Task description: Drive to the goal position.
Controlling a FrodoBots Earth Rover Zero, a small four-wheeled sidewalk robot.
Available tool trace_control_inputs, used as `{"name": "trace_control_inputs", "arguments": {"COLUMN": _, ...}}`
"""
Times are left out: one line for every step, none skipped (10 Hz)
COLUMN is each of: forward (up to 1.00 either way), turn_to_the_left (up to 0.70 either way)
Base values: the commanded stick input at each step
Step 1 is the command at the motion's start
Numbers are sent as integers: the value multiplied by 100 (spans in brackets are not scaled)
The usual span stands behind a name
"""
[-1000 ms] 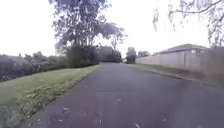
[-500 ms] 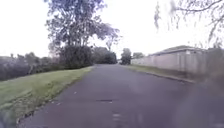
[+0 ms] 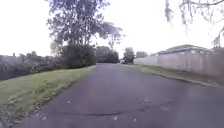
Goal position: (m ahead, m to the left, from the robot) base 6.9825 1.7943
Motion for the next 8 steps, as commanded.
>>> {"name": "trace_control_inputs", "arguments": {"forward": 85, "turn_to_the_left": 0}}
{"name": "trace_control_inputs", "arguments": {"forward": 85, "turn_to_the_left": 0}}
{"name": "trace_control_inputs", "arguments": {"forward": 85, "turn_to_the_left": 0}}
{"name": "trace_control_inputs", "arguments": {"forward": 85, "turn_to_the_left": 0}}
{"name": "trace_control_inputs", "arguments": {"forward": 85, "turn_to_the_left": 0}}
{"name": "trace_control_inputs", "arguments": {"forward": 85, "turn_to_the_left": 0}}
{"name": "trace_control_inputs", "arguments": {"forward": 85, "turn_to_the_left": 0}}
{"name": "trace_control_inputs", "arguments": {"forward": 85, "turn_to_the_left": 0}}
